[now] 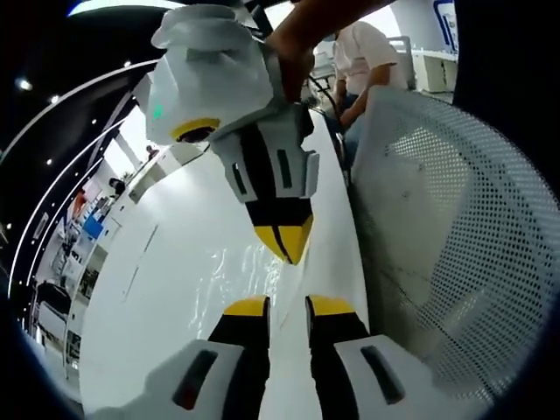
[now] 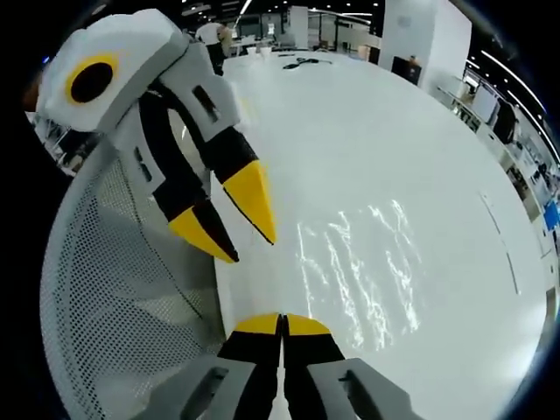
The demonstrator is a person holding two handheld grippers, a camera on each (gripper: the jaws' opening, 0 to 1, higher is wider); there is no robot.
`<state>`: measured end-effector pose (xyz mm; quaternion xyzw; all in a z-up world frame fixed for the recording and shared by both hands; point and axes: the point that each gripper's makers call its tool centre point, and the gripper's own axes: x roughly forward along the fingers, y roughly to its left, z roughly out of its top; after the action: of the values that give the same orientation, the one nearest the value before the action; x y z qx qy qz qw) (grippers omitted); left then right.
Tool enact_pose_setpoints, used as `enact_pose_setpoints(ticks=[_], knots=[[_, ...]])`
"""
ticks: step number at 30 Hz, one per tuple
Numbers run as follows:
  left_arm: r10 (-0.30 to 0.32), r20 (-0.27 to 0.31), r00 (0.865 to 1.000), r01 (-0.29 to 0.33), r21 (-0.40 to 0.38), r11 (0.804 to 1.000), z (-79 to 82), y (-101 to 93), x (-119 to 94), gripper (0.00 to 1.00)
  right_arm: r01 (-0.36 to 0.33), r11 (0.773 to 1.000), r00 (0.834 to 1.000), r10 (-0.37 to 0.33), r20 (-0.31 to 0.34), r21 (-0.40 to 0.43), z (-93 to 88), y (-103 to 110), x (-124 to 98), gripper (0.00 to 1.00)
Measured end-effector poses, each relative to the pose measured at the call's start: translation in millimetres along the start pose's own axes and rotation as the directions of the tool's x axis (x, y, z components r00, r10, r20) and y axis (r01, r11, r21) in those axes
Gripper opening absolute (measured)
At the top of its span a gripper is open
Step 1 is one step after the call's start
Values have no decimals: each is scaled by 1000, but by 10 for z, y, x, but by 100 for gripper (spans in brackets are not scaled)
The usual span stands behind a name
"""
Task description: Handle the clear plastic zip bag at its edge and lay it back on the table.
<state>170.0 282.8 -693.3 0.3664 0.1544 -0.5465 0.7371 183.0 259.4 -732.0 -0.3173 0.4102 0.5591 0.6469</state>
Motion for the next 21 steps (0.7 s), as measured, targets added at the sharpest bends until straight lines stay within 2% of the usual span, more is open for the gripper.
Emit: enact_pose_setpoints(ticks=[8, 21], knots=[[-18, -16, 1000, 19, 29, 999, -19, -56, 35, 8, 8, 1000, 1000, -8, 12, -25, 54, 36, -25, 0], [14, -59, 998, -11, 51, 999, -88, 15, 60, 1, 34, 998, 998, -31, 53, -59, 140, -49, -133, 0]])
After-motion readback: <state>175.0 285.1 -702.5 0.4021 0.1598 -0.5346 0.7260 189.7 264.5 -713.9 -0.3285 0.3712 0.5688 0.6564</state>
